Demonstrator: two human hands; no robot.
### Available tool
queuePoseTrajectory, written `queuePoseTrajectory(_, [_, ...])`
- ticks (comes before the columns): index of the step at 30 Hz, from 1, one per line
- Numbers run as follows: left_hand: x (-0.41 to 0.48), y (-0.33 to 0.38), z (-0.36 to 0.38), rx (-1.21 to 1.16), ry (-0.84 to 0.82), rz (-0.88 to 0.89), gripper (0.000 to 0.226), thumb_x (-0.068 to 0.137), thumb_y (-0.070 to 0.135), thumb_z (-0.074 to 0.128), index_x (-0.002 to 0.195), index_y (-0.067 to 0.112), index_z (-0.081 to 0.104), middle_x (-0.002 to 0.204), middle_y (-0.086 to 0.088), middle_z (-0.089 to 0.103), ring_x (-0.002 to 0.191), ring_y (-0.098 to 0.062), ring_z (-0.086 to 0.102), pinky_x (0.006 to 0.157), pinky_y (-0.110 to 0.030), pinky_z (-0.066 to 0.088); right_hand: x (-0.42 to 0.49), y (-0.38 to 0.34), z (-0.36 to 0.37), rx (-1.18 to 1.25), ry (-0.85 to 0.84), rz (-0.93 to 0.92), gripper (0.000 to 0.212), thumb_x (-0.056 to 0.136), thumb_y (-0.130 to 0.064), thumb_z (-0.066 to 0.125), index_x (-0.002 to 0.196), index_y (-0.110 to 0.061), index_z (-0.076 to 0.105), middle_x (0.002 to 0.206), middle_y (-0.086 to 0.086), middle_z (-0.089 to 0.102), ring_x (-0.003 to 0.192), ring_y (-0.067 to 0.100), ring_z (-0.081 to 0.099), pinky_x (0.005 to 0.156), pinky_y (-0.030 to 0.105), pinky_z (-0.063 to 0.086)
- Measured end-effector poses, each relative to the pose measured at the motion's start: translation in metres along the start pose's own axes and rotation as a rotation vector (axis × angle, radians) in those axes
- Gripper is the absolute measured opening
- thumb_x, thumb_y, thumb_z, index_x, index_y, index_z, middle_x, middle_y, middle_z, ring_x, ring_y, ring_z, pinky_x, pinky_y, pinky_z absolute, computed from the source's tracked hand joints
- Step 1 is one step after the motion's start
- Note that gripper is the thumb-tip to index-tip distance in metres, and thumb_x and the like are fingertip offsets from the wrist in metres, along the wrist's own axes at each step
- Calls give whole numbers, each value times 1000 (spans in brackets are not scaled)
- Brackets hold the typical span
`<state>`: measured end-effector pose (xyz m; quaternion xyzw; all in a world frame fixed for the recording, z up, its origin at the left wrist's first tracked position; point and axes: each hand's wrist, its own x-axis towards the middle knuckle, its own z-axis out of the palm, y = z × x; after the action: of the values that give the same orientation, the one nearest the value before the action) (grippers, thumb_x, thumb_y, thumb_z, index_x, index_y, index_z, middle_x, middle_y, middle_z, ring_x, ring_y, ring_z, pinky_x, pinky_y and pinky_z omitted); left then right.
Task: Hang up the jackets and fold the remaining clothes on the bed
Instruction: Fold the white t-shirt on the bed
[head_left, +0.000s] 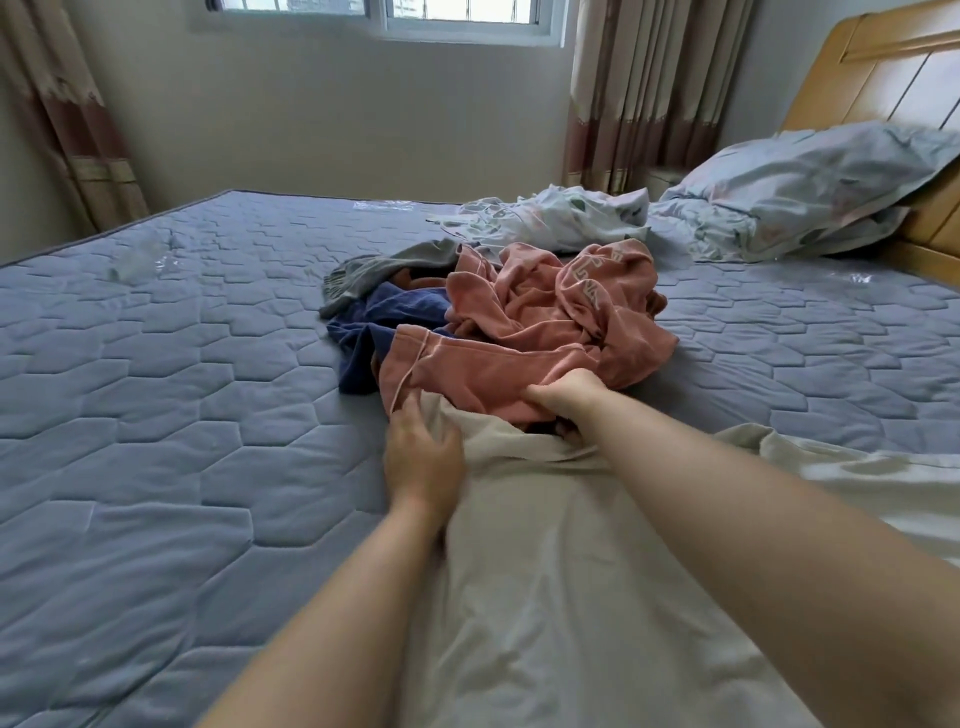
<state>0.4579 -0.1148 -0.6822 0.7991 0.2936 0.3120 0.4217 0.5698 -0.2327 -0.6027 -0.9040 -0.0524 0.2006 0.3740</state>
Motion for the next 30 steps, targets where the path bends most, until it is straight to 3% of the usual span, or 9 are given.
queuePoseTrajectory(4, [-15,-18,11,111,250,308,49,78,25,44,123,7,55,118,-15,56,107,-28,50,91,-39,42,10,-47,10,346,-43,-45,9,97,-10,47,106,-10,47,68,7,52,46,13,52,40,18,45])
queuePoseTrajectory(6, [-10,-22,13,159,231,344,53,75,24,43,124,7,53,122,-16,54,111,-28,48,94,-41,42,18,-83,10,324,189,-341,8,92,-7,52,99,-11,54,90,9,61,77,20,63,68,25,53])
queuePoseTrajectory(8, [-6,-24,13,182,208,295,57,75,27,42,127,6,52,127,-18,52,116,-32,49,98,-44,42,15,-122,7,247,383,-622,5,88,-6,55,92,-3,59,99,11,60,98,24,58,85,26,43])
queuePoseTrajectory(10, [-5,-25,14,229,177,272,60,74,28,41,129,8,52,132,-17,51,120,-32,49,100,-45,42,26,-143,10,213,301,-678,21,90,-10,57,105,5,56,112,12,58,114,24,53,92,21,37])
queuePoseTrajectory(13, [-5,-24,13,295,126,287,58,74,28,39,126,8,56,133,-14,52,121,-31,50,99,-44,45,55,-122,30,-347,97,-495,66,99,-30,46,145,9,19,152,22,27,140,31,29,112,27,24])
queuePoseTrajectory(17, [-2,-25,11,317,76,280,53,72,24,46,120,8,58,126,-13,58,110,-32,57,91,-43,48,54,-70,41,-327,234,-576,51,95,-27,51,138,-2,41,143,19,44,132,33,41,110,32,30])
queuePoseTrajectory(22, [-11,-18,10,233,137,367,44,69,9,55,113,7,58,120,-15,56,104,-32,57,87,-39,49,12,-11,24,-431,124,-683,32,91,-16,50,120,-9,62,122,10,63,114,28,56,96,32,42])
queuePoseTrajectory(26, [-19,-10,-4,-32,204,-14,41,80,8,61,120,4,52,117,-13,51,102,-29,52,83,-30,38,-9,37,0,-514,127,-651,25,80,-6,51,94,-11,71,102,5,69,98,25,60,86,30,47])
queuePoseTrajectory(30, [-18,-3,-24,-205,98,-259,30,86,14,62,113,4,56,108,-12,63,99,-28,57,75,-23,33,-27,64,-23,-486,0,-604,27,76,-5,55,98,-15,67,96,-3,63,92,15,56,79,25,43])
